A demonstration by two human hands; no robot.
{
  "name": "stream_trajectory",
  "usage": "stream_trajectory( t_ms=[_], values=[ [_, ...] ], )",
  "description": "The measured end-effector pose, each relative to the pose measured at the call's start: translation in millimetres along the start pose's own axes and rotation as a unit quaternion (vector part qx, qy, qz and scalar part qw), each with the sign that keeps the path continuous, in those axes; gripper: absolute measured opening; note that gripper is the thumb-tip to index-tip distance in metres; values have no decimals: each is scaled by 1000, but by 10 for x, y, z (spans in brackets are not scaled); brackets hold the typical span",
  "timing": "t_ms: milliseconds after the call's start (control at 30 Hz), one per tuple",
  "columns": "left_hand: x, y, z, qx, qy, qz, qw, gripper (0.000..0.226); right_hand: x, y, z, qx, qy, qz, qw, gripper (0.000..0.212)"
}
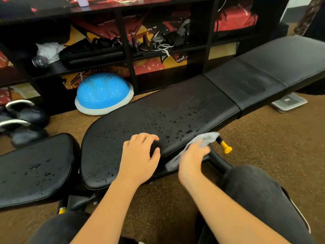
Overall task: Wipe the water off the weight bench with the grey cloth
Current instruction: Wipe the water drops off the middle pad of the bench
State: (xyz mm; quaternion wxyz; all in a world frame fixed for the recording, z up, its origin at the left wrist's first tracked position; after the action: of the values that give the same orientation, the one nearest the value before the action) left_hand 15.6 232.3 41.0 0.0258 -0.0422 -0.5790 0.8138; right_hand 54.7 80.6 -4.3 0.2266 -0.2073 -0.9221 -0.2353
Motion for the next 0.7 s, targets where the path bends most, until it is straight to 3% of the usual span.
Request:
stream_trajectory(
  t_ms=[200, 300, 367, 467, 500, 600, 700],
  values=[
    [30, -50, -85, 13, -22, 17, 1000, 26, 18, 21, -11, 48, -110, 20, 993, 26],
    [8, -50, -109, 16, -33, 25, 999, 26, 314, 146, 412, 61, -125, -43, 989, 21],
    [-17, -43, -105, 16, -34, 25, 999, 26, 501, 241, 721, 35, -80, -110, 990, 29],
    [-47, -31, -108, 15, -37, 23, 999, 27, 728, 338, 972, 50, -45, -158, 985, 71],
    [-55, -19, -106, 15, -37, 21, 999, 27, 729, 332, 958, 59, -46, -162, 984, 73],
    [-33, 13, -124, 14, -35, 16, 999, 26, 512, 268, 725, 58, -61, -116, 990, 33],
    [25, 21, -166, 13, -38, 10, 999, 25, 296, 203, 403, 44, -102, -45, 993, 35]
  ],
)
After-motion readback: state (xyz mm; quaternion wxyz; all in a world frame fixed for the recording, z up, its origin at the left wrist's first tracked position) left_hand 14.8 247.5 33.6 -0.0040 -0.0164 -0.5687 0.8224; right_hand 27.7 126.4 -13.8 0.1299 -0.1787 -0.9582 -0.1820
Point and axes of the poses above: each hand's wrist, its own x-axis away from the middle knuckle, its own y-axis out of the palm, z = x × y, the point moved 2 cm from there along -x, towards the middle knuckle, and after that the axes turned 14 degrees about -z, right-handed, at the moved point
